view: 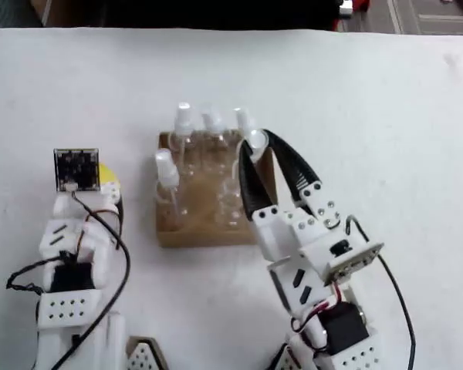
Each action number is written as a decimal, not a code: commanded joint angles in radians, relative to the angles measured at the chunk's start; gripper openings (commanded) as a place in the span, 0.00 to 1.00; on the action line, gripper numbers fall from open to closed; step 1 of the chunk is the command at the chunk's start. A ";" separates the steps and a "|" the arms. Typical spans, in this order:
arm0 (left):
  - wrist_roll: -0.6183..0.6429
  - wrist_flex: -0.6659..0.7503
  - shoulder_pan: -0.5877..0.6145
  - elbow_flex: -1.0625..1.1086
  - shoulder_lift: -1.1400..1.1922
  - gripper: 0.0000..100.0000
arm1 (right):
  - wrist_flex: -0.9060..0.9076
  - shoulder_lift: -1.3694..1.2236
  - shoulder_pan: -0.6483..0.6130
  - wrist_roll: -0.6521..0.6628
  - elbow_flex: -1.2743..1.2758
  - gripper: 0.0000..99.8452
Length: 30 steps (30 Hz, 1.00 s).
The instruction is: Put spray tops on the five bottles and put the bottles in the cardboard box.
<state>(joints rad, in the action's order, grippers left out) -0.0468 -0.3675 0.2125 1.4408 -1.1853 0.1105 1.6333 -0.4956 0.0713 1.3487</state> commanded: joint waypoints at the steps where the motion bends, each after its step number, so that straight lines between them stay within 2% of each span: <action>1: 0.008 0.003 -0.013 -0.018 -0.022 0.02 | -0.041 0.004 -0.004 0.011 0.015 0.02; 8: 0.008 0.003 -0.013 -0.018 -0.022 0.02 | -0.038 0.005 -0.004 0.011 0.074 0.02; 17: 0.008 0.003 -0.013 -0.018 -0.022 0.02 | 0.127 0.012 -0.004 0.011 0.094 0.02; 23: 0.008 0.003 -0.013 -0.018 -0.022 0.02 | 0.117 0.012 -0.004 0.015 0.186 0.02; 30: 0.008 0.003 -0.013 -0.018 -0.022 0.02 | 0.016 0.012 -0.004 0.018 0.250 0.02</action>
<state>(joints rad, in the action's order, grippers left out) -0.0468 -0.3675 0.2125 1.4408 -1.1853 0.1795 1.6303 -0.4971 0.0729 1.5942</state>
